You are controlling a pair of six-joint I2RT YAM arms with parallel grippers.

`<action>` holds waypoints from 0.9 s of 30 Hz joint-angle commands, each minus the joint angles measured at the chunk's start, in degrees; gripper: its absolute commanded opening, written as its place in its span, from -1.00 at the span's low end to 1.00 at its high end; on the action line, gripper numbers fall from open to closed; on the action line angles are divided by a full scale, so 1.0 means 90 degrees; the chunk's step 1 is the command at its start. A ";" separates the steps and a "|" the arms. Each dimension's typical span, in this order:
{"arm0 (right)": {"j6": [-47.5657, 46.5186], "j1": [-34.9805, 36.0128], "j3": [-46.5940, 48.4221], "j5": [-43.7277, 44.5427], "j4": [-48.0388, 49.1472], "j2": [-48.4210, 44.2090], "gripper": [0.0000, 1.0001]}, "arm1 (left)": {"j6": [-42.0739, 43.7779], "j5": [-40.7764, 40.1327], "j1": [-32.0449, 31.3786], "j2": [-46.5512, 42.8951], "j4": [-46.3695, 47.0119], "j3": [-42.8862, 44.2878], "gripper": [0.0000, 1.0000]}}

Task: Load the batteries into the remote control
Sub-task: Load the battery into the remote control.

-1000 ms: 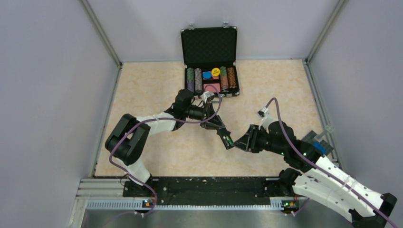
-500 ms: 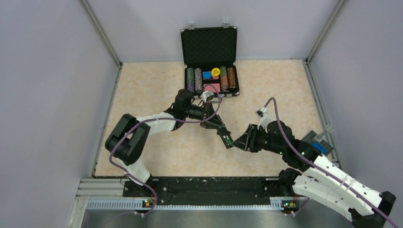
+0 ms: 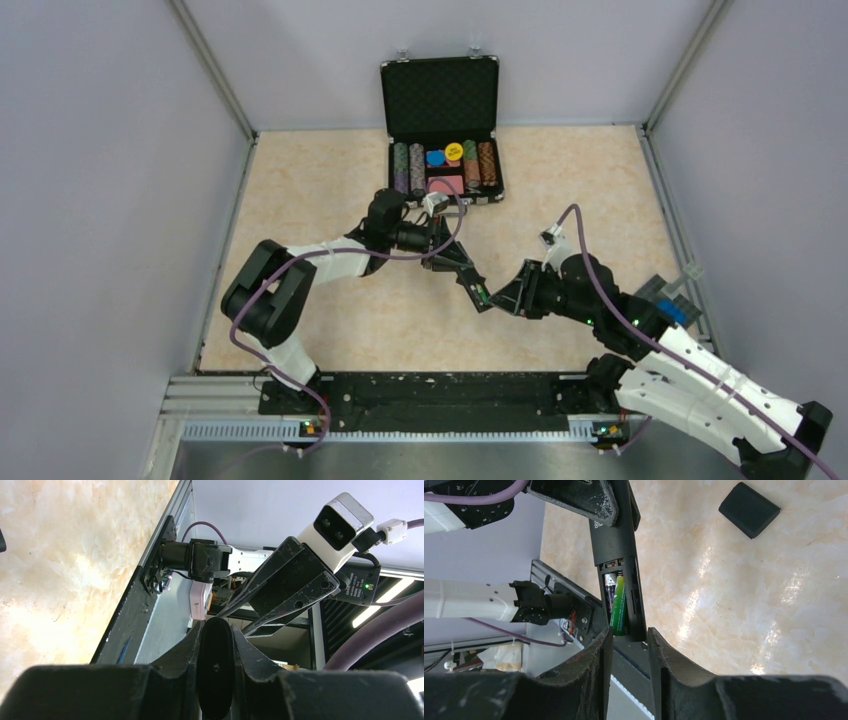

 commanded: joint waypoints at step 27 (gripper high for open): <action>-0.0177 -0.0009 0.0082 -0.0160 -0.0179 -0.0279 -0.10 | 0.0358 0.0025 -0.0060 -0.0311 -0.0332 0.0177 -1.00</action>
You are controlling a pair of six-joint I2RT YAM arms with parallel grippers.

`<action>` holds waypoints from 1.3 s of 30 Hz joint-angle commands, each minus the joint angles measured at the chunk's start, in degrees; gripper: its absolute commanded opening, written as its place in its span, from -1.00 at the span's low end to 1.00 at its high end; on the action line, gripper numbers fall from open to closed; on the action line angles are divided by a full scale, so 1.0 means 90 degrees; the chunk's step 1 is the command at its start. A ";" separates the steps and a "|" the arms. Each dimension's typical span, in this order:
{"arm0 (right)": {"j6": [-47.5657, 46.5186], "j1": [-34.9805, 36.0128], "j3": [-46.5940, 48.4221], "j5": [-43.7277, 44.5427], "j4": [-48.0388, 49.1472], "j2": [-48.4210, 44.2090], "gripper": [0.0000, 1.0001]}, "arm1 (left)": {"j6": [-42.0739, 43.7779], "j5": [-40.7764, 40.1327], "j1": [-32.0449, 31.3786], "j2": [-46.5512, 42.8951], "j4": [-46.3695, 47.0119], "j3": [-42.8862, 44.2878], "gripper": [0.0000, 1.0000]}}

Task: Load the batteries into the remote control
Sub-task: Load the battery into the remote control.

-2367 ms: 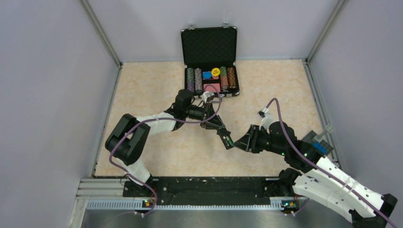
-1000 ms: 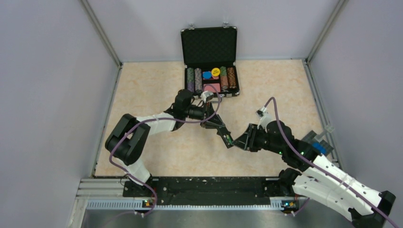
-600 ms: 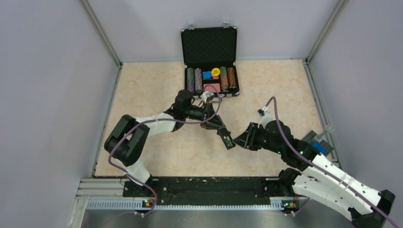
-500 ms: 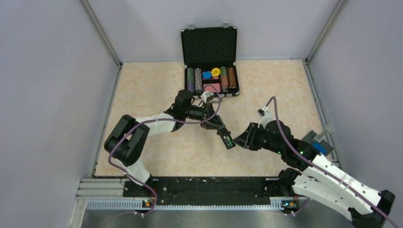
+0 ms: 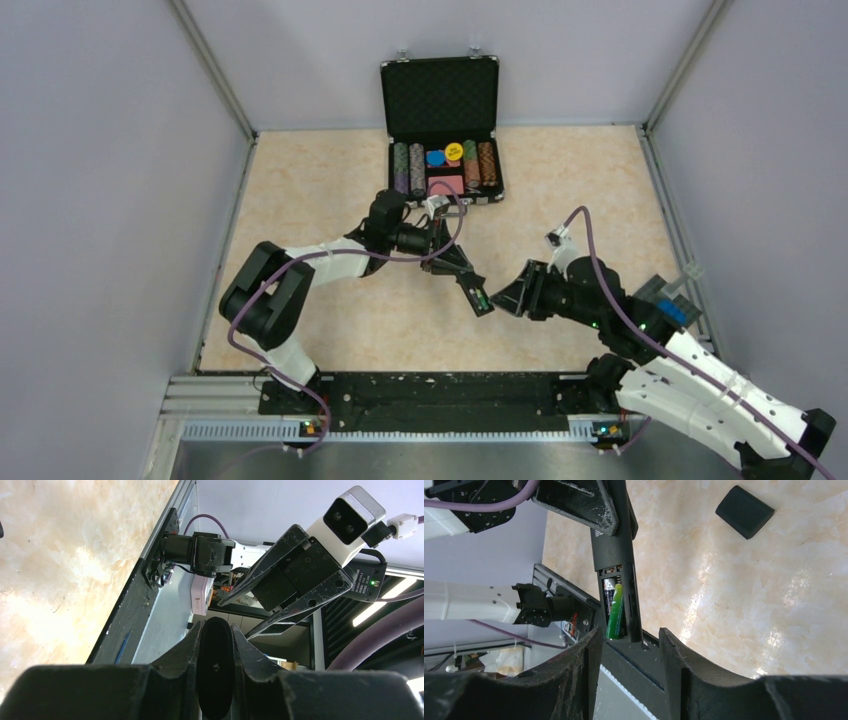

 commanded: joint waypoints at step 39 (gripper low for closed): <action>-0.0531 -0.0008 -0.0093 -0.0375 0.0306 0.0459 -0.40 | 0.0354 0.0015 -0.0070 -0.0307 -0.0252 0.0265 -1.00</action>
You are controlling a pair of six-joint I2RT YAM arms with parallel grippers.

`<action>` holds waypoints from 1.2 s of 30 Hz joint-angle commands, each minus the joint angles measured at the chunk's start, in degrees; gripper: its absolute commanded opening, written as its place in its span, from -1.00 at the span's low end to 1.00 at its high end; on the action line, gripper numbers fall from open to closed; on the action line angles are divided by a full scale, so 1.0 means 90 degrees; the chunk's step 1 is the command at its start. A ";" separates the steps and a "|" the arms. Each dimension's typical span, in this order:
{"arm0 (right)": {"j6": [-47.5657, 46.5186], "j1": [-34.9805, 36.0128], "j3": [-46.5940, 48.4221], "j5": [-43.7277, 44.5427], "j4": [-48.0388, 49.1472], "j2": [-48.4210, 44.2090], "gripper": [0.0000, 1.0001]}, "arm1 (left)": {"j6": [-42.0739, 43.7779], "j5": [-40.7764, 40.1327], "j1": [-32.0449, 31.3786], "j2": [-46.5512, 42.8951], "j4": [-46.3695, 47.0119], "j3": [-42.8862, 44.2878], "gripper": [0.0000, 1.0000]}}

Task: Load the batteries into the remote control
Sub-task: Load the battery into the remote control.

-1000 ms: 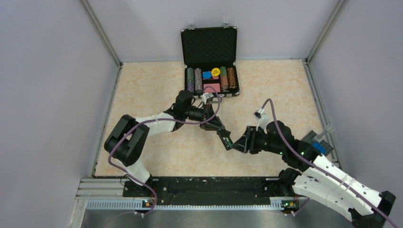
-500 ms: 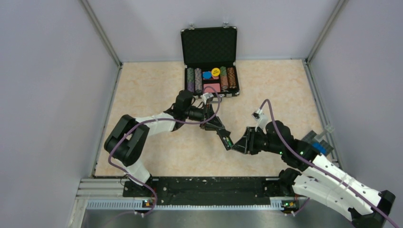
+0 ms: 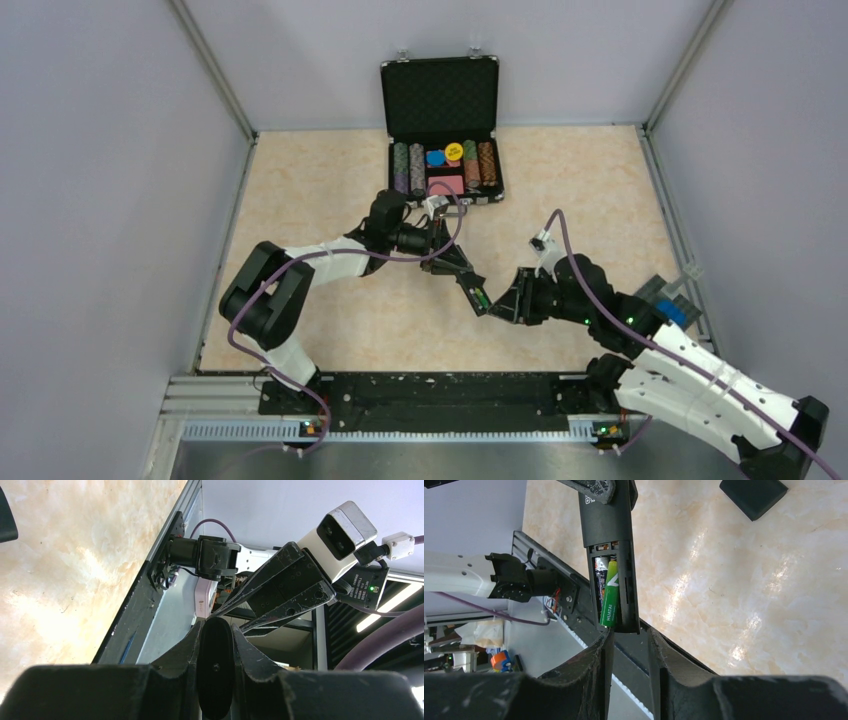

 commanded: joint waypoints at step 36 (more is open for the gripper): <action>0.0809 -0.0242 -0.0200 -0.0206 0.0835 0.0740 -0.58 | 0.0748 0.0361 -0.0313 -0.0728 -0.0028 0.0249 -1.00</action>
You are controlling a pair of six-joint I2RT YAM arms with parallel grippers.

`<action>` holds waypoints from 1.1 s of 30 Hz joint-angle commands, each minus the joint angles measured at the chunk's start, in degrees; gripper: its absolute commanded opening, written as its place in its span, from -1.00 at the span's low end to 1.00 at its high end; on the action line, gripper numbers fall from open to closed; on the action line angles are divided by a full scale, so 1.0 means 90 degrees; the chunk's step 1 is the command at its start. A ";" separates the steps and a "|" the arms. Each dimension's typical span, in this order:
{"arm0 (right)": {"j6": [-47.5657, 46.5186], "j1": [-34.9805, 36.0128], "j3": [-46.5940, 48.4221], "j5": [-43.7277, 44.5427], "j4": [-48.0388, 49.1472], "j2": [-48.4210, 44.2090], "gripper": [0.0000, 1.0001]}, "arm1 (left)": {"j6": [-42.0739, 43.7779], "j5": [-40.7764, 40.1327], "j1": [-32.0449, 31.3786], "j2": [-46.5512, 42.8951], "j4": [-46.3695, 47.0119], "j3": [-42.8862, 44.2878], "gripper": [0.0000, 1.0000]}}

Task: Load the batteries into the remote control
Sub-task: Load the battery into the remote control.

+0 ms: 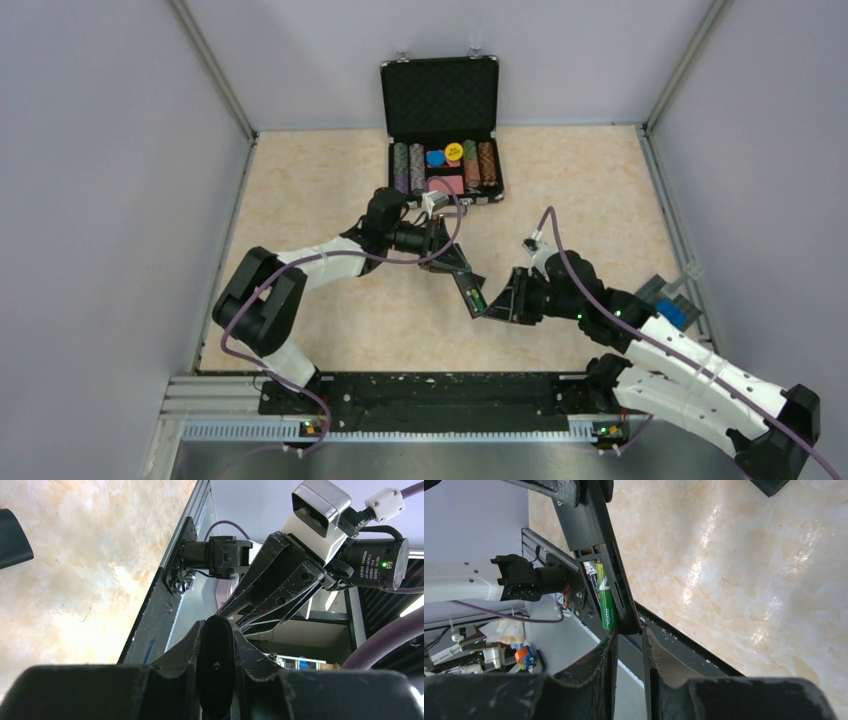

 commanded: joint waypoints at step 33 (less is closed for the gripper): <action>0.1472 -0.0445 -0.0495 -0.0094 0.1078 0.0566 -0.65 | -0.0036 0.0377 -0.0433 -0.0695 0.0305 0.0102 -1.00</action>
